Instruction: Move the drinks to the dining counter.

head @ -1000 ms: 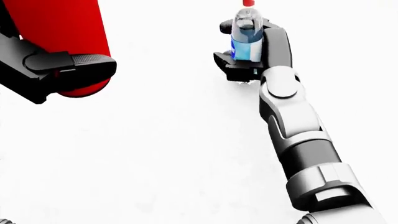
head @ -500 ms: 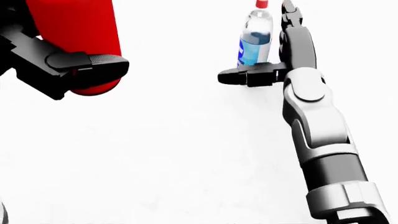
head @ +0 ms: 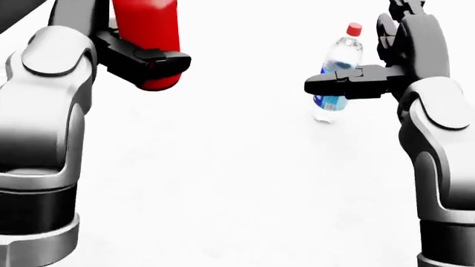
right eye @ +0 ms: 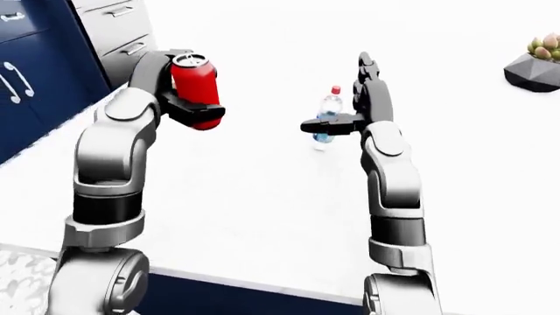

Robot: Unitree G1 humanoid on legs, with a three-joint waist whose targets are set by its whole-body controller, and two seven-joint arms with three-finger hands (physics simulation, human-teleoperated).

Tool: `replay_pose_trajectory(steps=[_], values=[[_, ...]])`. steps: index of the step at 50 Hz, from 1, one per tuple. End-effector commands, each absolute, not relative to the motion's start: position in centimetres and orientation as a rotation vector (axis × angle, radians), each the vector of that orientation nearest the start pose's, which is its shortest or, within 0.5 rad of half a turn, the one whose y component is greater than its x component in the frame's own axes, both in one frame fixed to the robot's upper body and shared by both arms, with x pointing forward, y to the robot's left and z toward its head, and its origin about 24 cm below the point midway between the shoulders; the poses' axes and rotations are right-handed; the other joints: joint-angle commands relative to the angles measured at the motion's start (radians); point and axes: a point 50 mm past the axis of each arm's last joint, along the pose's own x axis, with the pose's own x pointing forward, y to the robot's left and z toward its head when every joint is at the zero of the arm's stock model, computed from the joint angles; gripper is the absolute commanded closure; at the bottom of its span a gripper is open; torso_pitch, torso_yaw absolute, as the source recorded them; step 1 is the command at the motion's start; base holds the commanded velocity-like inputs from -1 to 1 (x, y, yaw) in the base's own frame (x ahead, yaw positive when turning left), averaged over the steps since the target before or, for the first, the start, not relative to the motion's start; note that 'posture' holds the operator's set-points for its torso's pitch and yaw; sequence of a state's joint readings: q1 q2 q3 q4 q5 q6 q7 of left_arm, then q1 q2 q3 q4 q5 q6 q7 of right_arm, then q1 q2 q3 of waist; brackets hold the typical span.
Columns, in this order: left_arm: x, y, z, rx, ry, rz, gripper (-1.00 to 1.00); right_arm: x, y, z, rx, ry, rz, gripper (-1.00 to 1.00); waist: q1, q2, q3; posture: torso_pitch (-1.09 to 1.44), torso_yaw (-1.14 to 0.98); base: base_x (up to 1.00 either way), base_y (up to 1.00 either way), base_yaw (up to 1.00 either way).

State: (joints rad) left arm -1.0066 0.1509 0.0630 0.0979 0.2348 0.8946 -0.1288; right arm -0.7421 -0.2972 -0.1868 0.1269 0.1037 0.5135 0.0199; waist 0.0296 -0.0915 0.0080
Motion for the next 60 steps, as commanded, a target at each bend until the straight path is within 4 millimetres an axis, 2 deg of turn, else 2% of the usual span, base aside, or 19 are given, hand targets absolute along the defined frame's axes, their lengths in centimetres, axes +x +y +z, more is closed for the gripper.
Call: replay_pose_trajectory(steps=[1, 7, 17, 22, 24, 33, 44, 51, 52, 54, 56, 57, 59, 60], values=[[37.1, 12.3, 27.9, 0.3, -0.147, -0.008, 1.0, 35.6, -20.5, 21.3, -0.1, -0.15, -0.073, -1.0, -0.007, 0.023, -0.013, 0.0, 0.0, 0.0, 0.0, 0.0], [39.6, 11.8, 26.4, 0.3, -0.119, -0.002, 1.0, 35.0, -21.4, 23.7, -0.129, -0.161, -0.086, -1.0, -0.004, 0.017, -0.013, 0.0, 0.0, 0.0, 0.0, 0.0], [41.8, 10.5, 23.7, 0.312, -0.066, -0.033, 1.0, 33.7, -21.0, 26.6, -0.141, -0.179, -0.054, -1.0, 0.003, 0.025, -0.001, 0.0, 0.0, 0.0, 0.0, 0.0], [42.5, 9.9, 23.8, 0.311, -0.069, -0.048, 1.0, 33.7, -20.7, 27.5, -0.148, -0.189, -0.048, -1.0, 0.0, 0.035, -0.004, 0.0, 0.0, 0.0, 0.0, 0.0], [42.7, 9.9, 23.9, 0.303, -0.075, -0.046, 1.0, 33.7, -20.6, 27.7, -0.149, -0.192, -0.045, -1.0, -0.002, 0.038, -0.005, 0.0, 0.0, 0.0, 0.0, 0.0], [42.9, 9.3, 22.2, 0.286, -0.087, -0.038, 1.0, 33.7, -20.1, 28.1, -0.149, -0.201, -0.031, -1.0, -0.012, 0.047, -0.009, 0.0, 0.0, 0.0, 0.0, 0.0], [42.9, 10.4, 20.7, 0.303, -0.107, 0.027, 1.0, 33.7, -19.5, 28.3, -0.145, -0.206, -0.017, -1.0, -0.022, 0.055, -0.012, 0.0, 0.0, 0.0, 0.0, 0.0], [42.9, 10.4, 20.7, 0.331, -0.128, 0.027, 1.0, 33.7, -19.5, 28.0, -0.143, -0.204, -0.014, -1.0, -0.023, 0.056, -0.016, 0.0, 0.0, 0.0, 0.0, 0.0], [42.9, 10.4, 20.7, 0.331, -0.126, 0.025, 0.98, 33.7, -19.5, 28.1, -0.144, -0.205, -0.013, -1.0, -0.023, 0.056, -0.016, 0.0, 0.0, 0.0, 0.0, 0.0], [42.9, 10.3, 20.6, 0.339, -0.123, 0.02, 0.62, 33.7, -19.5, 28.0, -0.144, -0.204, -0.014, -1.0, -0.023, 0.056, -0.016, 0.0, 0.0, 0.0, 0.0, 0.0], [42.9, 10.3, 20.5, 0.34, -0.124, 0.015, 0.56, 33.7, -19.5, 27.9, -0.144, -0.203, -0.014, -1.0, -0.023, 0.056, -0.016, 0.0, 0.0, 0.0, 0.0, 0.0], [42.9, 10.3, 20.6, 0.333, -0.122, 0.016, 0.44, 33.8, -19.6, 27.9, -0.144, -0.203, -0.014, -1.0, -0.022, 0.057, -0.016, 0.0, 0.0, 0.0, 0.0, 0.0], [42.9, 10.3, 20.6, 0.332, -0.121, 0.016, 0.39, 33.8, -19.5, 27.9, -0.144, -0.203, -0.013, -1.0, -0.022, 0.057, -0.017, 0.0, 0.0, 0.0, 0.0, 0.0], [42.9, 10.4, 20.6, 0.335, -0.124, 0.016, 0.3, 33.8, -19.5, 27.9, -0.144, -0.204, -0.013, -1.0, -0.023, 0.057, -0.017, 0.0, 0.0, 0.0, 0.0, 0.0]])
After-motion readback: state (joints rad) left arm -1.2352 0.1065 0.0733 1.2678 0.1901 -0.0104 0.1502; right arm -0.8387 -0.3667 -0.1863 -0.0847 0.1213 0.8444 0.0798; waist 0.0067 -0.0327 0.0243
